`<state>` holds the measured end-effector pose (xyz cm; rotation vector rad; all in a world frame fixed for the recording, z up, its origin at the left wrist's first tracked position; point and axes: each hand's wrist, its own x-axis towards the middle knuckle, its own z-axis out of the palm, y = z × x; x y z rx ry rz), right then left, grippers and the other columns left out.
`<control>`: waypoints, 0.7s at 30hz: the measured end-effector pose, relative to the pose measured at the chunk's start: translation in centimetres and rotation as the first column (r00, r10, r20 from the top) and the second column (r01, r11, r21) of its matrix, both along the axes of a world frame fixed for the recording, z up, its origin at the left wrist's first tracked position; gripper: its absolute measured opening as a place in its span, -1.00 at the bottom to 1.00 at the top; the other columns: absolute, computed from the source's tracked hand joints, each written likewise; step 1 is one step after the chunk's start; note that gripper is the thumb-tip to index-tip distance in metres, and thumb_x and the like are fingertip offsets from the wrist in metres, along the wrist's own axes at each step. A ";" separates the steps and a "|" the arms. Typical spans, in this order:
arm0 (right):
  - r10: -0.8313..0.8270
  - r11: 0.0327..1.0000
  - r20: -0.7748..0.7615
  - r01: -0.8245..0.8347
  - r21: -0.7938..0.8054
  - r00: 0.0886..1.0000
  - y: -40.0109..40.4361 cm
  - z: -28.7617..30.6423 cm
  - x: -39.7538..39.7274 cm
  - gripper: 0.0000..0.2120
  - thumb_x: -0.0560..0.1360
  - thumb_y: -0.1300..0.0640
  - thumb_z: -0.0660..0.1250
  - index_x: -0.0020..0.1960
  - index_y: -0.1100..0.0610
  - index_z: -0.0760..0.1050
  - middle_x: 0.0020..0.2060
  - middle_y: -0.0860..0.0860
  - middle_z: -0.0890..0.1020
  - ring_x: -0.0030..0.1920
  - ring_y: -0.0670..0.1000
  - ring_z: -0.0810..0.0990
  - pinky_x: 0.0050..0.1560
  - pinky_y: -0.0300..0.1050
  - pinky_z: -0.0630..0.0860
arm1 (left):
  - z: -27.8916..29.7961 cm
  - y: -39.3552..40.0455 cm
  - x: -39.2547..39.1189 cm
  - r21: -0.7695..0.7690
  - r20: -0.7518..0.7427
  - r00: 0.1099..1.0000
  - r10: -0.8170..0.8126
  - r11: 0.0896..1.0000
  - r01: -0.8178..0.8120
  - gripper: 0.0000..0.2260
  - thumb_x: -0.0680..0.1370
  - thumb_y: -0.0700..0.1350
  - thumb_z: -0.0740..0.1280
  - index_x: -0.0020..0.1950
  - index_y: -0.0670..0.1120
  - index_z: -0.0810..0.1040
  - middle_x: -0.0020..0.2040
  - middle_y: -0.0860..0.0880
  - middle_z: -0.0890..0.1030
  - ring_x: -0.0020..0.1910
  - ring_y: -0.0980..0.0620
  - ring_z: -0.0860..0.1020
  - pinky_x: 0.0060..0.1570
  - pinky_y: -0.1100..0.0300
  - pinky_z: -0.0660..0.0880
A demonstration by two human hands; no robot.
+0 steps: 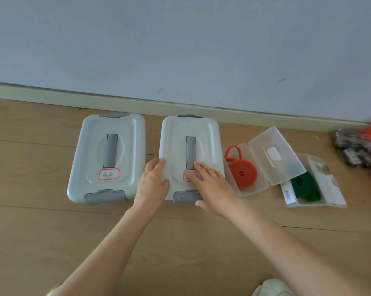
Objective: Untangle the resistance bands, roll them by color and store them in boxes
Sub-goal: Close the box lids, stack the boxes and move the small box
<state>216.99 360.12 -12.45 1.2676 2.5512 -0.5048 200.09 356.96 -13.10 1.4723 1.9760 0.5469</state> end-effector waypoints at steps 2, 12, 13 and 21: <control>-0.062 0.998 -0.100 0.059 -0.026 0.993 2.0 1.2 -0.3 -0.42 0.47 -0.12 0.31 0.43 0.01 0.26 0.45 0.10 0.20 0.45 0.12 0.16 0.36 0.07 0.16 | 0.6 1.0 0.1 0.090 -0.105 0.993 -0.047 0.994 0.057 -0.54 0.54 -0.25 0.23 0.45 -0.15 0.27 0.48 -0.12 0.22 0.40 -0.12 0.27 0.31 0.12 0.23; -0.507 0.862 -0.247 0.482 -0.157 0.826 18.7 -1.7 -2.4 -0.22 0.49 -0.14 0.30 0.51 0.20 0.05 0.49 0.14 0.18 0.48 0.13 0.13 0.45 0.01 0.12 | -2.7 8.6 1.4 0.023 -0.505 0.813 -0.291 0.937 0.349 -0.51 0.63 0.07 -0.05 0.54 -0.04 -0.04 0.56 -0.05 -0.10 0.53 -0.01 -0.16 0.45 0.06 -0.22; -0.563 0.821 -0.253 0.499 -0.276 0.787 20.0 -1.8 -2.2 -0.16 0.43 -0.16 0.37 0.51 0.17 0.05 0.48 0.13 0.20 0.47 0.12 0.18 0.44 -0.01 0.15 | -3.2 8.5 1.5 0.031 -0.527 0.801 -0.285 0.935 0.353 -0.51 0.63 0.08 -0.08 0.54 -0.04 -0.04 0.56 -0.05 -0.09 0.53 0.00 -0.13 0.46 0.06 -0.22; -0.532 0.842 -0.489 0.492 -0.220 0.691 20.1 -2.5 -2.2 -0.64 0.32 -0.02 0.52 0.07 0.06 0.59 0.12 0.07 0.45 0.27 0.10 0.35 0.32 -0.14 0.24 | -3.8 8.2 1.9 0.083 -0.546 0.808 -0.220 0.946 0.313 -0.49 0.61 0.10 -0.13 0.53 -0.05 0.04 0.55 -0.07 0.00 0.53 -0.02 -0.05 0.45 0.07 -0.24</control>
